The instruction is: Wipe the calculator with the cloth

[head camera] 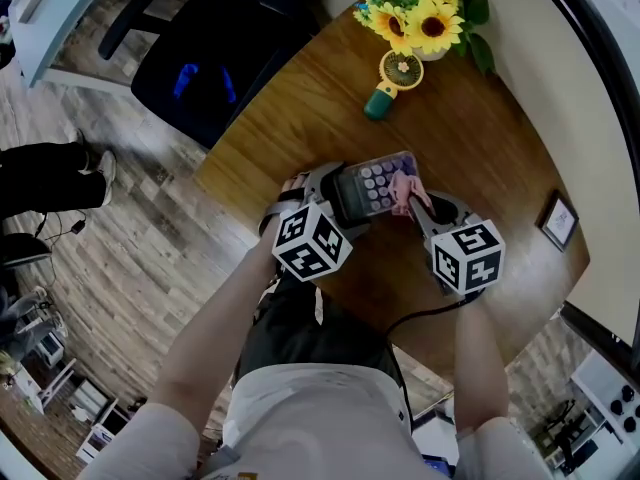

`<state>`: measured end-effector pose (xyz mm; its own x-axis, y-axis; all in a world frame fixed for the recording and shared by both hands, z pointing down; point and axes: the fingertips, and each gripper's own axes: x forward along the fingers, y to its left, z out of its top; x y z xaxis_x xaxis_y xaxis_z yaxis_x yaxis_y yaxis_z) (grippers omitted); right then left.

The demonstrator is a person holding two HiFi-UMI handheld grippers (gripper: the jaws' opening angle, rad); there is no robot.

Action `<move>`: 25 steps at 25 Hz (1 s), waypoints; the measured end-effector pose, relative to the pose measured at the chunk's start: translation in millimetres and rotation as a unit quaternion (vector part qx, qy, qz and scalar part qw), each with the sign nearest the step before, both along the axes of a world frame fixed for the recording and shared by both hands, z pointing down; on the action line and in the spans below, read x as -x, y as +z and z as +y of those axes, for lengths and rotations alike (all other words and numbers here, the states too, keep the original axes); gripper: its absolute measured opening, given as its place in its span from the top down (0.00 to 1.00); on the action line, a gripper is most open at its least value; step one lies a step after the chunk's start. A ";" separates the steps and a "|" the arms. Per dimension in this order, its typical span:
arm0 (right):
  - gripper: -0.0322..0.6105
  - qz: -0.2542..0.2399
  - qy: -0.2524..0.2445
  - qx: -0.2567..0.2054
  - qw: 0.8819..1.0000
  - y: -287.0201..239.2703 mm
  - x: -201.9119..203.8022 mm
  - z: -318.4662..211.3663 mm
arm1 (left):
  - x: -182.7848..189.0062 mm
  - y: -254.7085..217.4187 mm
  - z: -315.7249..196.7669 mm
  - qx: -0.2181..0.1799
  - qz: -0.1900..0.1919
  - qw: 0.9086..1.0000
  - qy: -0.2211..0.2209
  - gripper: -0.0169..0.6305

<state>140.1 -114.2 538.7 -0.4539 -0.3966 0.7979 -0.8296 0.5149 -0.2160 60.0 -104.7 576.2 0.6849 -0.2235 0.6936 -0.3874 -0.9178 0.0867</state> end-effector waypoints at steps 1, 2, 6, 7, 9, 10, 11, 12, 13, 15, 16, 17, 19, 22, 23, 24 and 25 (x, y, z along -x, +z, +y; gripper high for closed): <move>0.89 0.010 0.019 0.001 1.000 0.0 -12.0 -1.7 | 0.3 0.1 0.2 0.002 0.000 1.000 0.000 0.25; 0.89 0.029 0.037 0.002 0.999 0.7 -27.0 -3.3 | 0.5 0.4 0.3 0.004 0.000 1.000 0.001 0.25; 0.89 0.101 0.088 -0.006 0.991 -2.8 -84.7 -5.9 | 2.2 1.3 2.5 0.011 -0.006 1.000 0.000 0.25; 0.89 0.095 0.102 -0.011 0.990 -10.2 -91.2 -6.3 | 4.0 0.2 3.5 0.012 -0.010 1.000 -0.003 0.25; 0.89 0.075 0.125 -0.025 0.989 -29.0 -96.2 -9.0 | 8.9 -4.0 4.9 0.011 -0.014 1.000 -0.010 0.25; 0.89 0.067 0.131 -0.033 0.989 -38.4 -96.4 -10.6 | 11.4 -6.7 5.3 0.014 -0.014 1.000 -0.015 0.25; 0.89 0.059 0.136 -0.041 0.988 -47.7 -95.9 -12.0 | 13.3 -10.4 5.3 0.017 -0.012 1.000 -0.021 0.25; 0.89 0.050 0.140 -0.048 0.988 -57.2 -94.9 -13.1 | 14.6 -15.4 5.1 0.021 -0.009 0.999 -0.027 0.25; 0.89 0.038 0.145 -0.055 0.987 -66.9 -93.1 -13.9 | 15.7 -21.4 5.1 0.023 -0.006 0.999 -0.033 0.25; 0.89 0.012 0.152 -0.068 0.986 -87.7 -87.2 -15.3 | 18.1 -34.3 6.6 0.025 -0.005 0.999 -0.038 0.25; 0.89 0.001 0.154 -0.077 0.985 -99.0 -83.5 -16.3 | 19.5 -41.6 6.5 0.025 -0.004 0.999 -0.041 0.25; 0.89 -0.009 0.154 -0.086 0.984 -111.3 -79.6 -17.8 | 20.9 -50.4 4.7 0.022 0.000 0.999 -0.045 0.25; 0.89 -0.023 0.151 -0.111 0.982 -138.7 -71.8 -20.8 | 25.0 -73.9 -2.8 0.007 0.014 0.998 -0.060 0.25; 0.89 -0.040 0.141 -0.151 0.978 -185.1 -59.4 -23.1 | 35.4 -122.8 -17.0 -0.027 0.040 0.995 -0.085 0.25; 0.89 -0.045 0.137 -0.165 0.976 -201.1 -55.2 -24.0 | 39.0 -141.1 -22.0 -0.038 0.049 0.994 -0.092 0.25; 0.89 -0.051 0.133 -0.180 0.973 -217.2 -50.9 -25.5 | 42.8 -159.5 -26.8 -0.048 0.057 0.992 -0.099 0.25; 0.89 -0.056 0.129 -0.196 0.970 -233.7 -46.3 -27.1 | 47.0 -178.2 -31.7 -0.058 0.065 0.991 -0.105 0.26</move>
